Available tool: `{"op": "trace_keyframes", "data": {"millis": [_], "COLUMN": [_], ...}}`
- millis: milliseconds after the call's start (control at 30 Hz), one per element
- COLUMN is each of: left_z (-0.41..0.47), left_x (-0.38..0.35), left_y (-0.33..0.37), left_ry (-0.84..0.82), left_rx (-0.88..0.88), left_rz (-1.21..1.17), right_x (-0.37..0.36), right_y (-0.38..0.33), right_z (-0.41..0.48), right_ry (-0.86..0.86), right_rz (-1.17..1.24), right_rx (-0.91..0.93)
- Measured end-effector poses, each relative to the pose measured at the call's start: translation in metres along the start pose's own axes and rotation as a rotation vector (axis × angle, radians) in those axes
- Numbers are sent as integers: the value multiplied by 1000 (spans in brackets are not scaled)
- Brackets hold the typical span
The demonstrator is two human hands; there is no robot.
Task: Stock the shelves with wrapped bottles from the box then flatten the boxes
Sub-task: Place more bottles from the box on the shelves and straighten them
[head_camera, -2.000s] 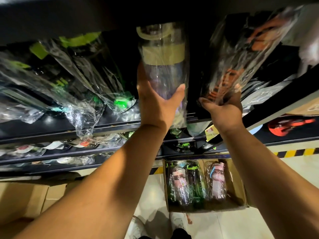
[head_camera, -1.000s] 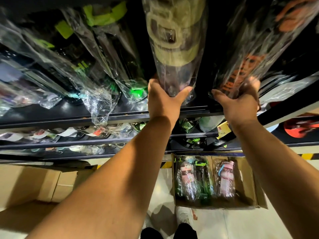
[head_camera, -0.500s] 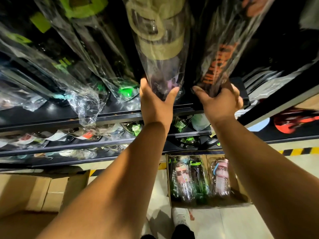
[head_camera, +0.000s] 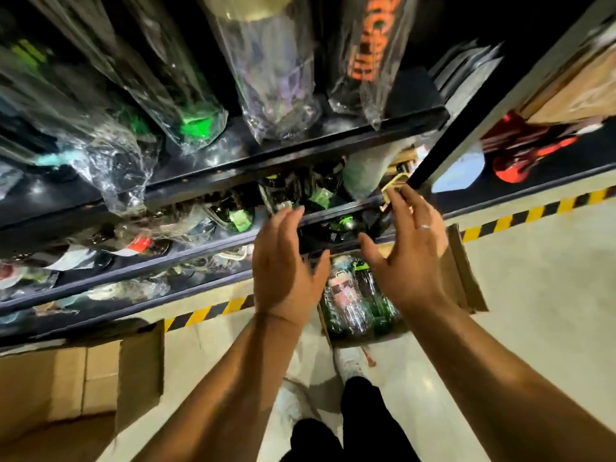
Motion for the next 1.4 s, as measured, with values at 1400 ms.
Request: {"op": "trace_keyframes", "data": {"millis": [1400], "left_z": [-199], "left_x": [-335], "left_y": [-135], "left_ry": [-542], "left_rx": [753], "left_rz": [-471], "right_x": [-272], "right_y": [363], "right_z": [-3], "right_ry": [-600], "right_rz": [430], "right_rx": [-705]}}
Point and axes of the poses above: each hand's wrist, its own z-axis towards the middle knuckle, its own x-axis out of the back of the hand, y = z × x, the point moved 7 cm from there along z, towards the middle knuckle, and after that the axes turned 12 degrees about -x, right-handed, at the moved point
